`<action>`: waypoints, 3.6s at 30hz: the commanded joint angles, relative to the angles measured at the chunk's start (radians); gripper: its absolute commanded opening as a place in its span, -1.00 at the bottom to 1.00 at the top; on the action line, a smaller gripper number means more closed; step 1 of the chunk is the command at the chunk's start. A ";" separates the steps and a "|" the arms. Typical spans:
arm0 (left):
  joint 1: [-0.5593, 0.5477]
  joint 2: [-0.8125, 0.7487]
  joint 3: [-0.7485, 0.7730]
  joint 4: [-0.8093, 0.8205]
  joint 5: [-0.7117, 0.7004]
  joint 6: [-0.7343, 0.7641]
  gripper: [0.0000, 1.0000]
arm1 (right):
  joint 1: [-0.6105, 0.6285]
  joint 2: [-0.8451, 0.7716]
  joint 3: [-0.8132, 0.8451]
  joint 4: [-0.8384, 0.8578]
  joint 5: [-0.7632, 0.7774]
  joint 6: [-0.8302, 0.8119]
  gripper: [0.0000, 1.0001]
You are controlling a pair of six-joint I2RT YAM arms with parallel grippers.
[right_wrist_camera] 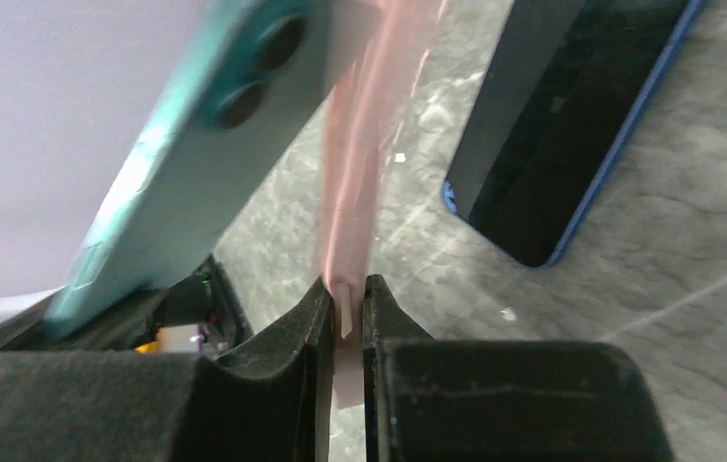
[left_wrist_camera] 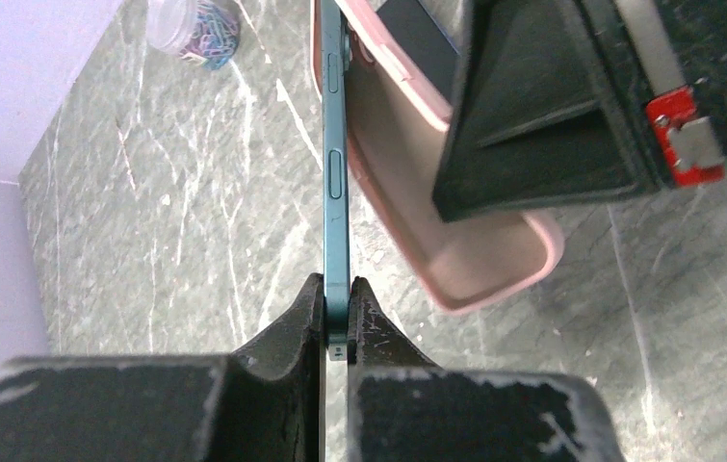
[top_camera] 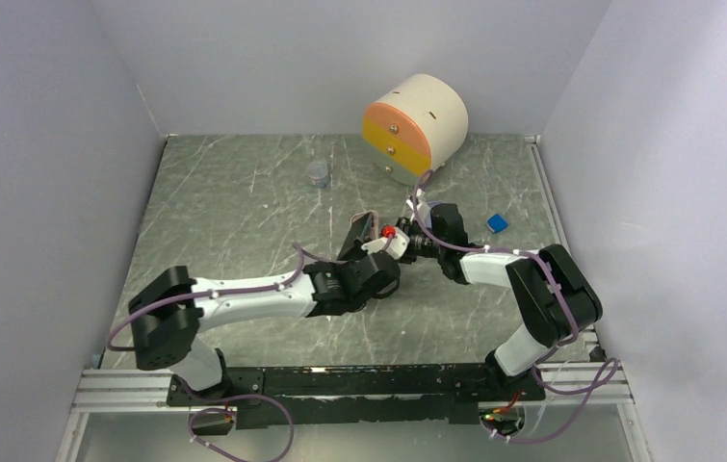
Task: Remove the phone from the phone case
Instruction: Remove the phone case from the phone, then place the phone case at the center of the board.
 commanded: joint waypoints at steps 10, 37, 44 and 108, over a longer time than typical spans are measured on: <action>-0.058 -0.243 -0.030 -0.029 0.028 -0.109 -0.95 | -0.085 -0.125 0.080 -0.222 0.219 -0.233 -1.00; 0.179 -0.282 -0.203 0.013 0.082 -0.169 -0.95 | -0.165 0.105 0.345 -0.667 0.365 -0.467 -0.81; 0.196 -0.278 -0.214 0.031 0.104 -0.167 -0.95 | -0.146 0.066 0.352 -0.693 0.475 -0.468 0.00; 0.224 -0.296 -0.249 0.054 0.125 -0.159 -0.95 | 0.220 0.319 0.581 -0.744 1.297 -0.678 0.61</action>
